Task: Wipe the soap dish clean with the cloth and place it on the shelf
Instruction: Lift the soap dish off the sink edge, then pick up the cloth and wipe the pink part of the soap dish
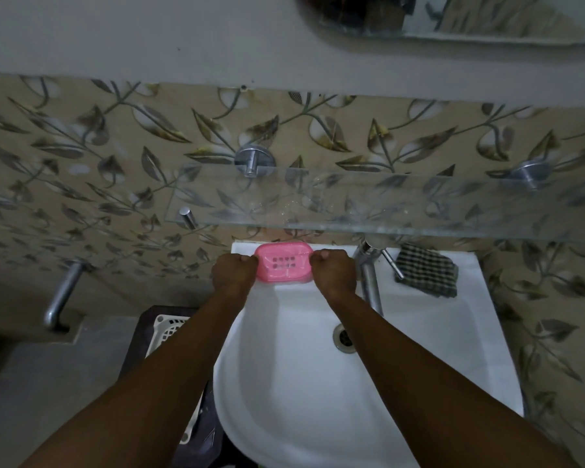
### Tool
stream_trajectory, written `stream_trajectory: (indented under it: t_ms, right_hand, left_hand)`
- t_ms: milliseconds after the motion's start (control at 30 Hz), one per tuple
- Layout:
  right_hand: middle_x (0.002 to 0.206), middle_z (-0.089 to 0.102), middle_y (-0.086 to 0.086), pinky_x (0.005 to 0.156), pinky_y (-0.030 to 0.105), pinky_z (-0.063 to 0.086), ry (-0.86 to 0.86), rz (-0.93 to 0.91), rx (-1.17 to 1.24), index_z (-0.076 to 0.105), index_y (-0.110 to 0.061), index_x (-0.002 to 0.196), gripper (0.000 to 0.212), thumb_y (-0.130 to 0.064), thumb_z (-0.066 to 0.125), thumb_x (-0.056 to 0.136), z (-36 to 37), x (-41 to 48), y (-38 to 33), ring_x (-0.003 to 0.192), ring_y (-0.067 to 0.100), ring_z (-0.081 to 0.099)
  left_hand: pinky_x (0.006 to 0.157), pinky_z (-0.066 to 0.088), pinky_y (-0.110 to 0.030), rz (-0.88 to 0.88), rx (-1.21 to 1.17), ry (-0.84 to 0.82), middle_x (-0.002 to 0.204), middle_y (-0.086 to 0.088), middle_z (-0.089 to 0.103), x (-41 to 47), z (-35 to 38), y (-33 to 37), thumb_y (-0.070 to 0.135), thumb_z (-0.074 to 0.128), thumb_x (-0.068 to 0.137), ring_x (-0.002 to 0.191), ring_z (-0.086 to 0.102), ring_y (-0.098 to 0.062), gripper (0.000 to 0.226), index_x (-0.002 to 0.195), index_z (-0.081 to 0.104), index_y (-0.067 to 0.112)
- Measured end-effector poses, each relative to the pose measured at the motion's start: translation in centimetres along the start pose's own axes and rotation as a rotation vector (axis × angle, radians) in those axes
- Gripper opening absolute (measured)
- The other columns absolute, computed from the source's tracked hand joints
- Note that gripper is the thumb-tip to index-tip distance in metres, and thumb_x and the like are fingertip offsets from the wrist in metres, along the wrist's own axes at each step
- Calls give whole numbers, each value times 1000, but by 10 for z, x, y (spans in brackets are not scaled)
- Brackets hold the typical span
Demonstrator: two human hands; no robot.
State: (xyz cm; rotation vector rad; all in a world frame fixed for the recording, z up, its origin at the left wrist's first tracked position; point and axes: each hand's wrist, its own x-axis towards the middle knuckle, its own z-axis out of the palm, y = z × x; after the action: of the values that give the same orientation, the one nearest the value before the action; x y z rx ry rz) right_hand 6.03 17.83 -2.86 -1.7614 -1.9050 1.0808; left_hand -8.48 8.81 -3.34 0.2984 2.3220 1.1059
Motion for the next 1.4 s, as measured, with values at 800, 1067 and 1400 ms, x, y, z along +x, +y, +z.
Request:
stream_trajectory:
  t_ms: [800, 1067, 1400]
  right_hand:
    - [56, 64, -9, 58, 23, 50, 72, -285, 165, 72, -15, 69, 23, -21, 64, 89, -76, -110, 92, 56, 4, 62]
    - [89, 69, 7, 65, 33, 51, 336, -255, -205, 69, -16, 87, 22, -32, 54, 88, -144, -1, 157, 82, 29, 66]
    - [118, 65, 17, 79, 45, 57, 89, -479, -702, 67, -12, 111, 65, -47, 84, 60, -145, 77, 171, 98, 38, 63]
  left_hand:
    - [62, 61, -34, -367, -793, -511, 106, -17, 72, -121, -8, -67, 18, 48, 100, 92, 69, -29, 21, 106, 65, 6]
    - [57, 61, -32, -338, -717, -495, 102, -17, 69, -141, 22, -67, 14, 49, 99, 87, 66, -28, 19, 105, 65, 3]
    - [72, 61, -37, -319, -741, -500, 105, -18, 70, -145, 45, -70, 16, 49, 99, 91, 67, -30, 19, 101, 65, 5]
